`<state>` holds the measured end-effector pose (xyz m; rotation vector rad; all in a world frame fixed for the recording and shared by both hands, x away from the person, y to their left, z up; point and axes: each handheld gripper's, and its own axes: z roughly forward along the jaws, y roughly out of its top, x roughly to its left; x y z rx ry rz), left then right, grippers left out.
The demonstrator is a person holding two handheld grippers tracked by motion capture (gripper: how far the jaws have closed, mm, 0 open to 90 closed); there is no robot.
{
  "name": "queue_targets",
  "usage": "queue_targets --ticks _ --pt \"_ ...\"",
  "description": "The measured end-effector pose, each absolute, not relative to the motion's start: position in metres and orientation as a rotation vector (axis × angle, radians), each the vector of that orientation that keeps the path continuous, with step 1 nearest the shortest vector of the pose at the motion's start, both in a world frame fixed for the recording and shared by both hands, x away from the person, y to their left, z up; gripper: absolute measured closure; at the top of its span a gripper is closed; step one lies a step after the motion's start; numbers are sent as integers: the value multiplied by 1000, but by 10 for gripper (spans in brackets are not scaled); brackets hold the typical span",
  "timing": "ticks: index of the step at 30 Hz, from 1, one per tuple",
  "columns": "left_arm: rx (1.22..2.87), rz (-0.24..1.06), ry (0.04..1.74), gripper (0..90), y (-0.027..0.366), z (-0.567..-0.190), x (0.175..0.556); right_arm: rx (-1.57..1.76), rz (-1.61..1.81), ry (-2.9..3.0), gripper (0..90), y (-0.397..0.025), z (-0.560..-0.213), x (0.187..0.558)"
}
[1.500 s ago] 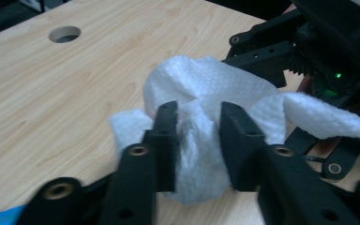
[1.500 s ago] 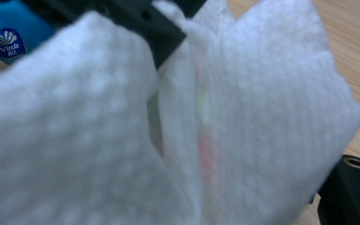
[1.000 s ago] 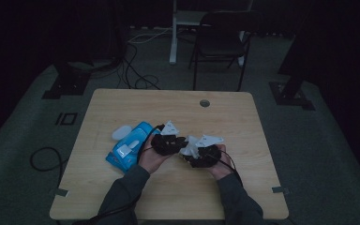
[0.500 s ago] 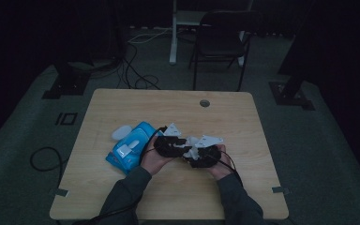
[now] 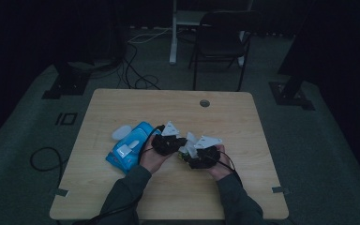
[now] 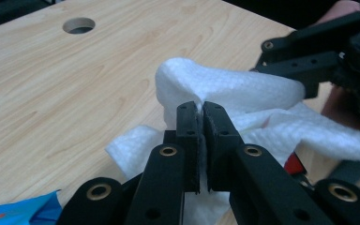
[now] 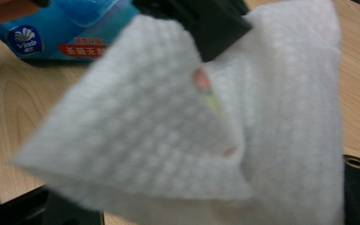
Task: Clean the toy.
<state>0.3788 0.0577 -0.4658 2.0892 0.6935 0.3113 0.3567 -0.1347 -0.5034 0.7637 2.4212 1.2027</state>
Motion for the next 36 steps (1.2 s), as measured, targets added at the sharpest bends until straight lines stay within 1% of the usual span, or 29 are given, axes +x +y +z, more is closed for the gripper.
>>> queue_targets --ticks 9,32,36 --pt "2094 333 663 869 48 -467 378 764 1200 2426 339 -134 -504 357" --pt "2133 215 519 870 27 -469 366 767 1217 2419 339 -137 -503 358" --pt "2148 213 483 871 22 -468 361 774 1220 2412 338 -137 -503 358"
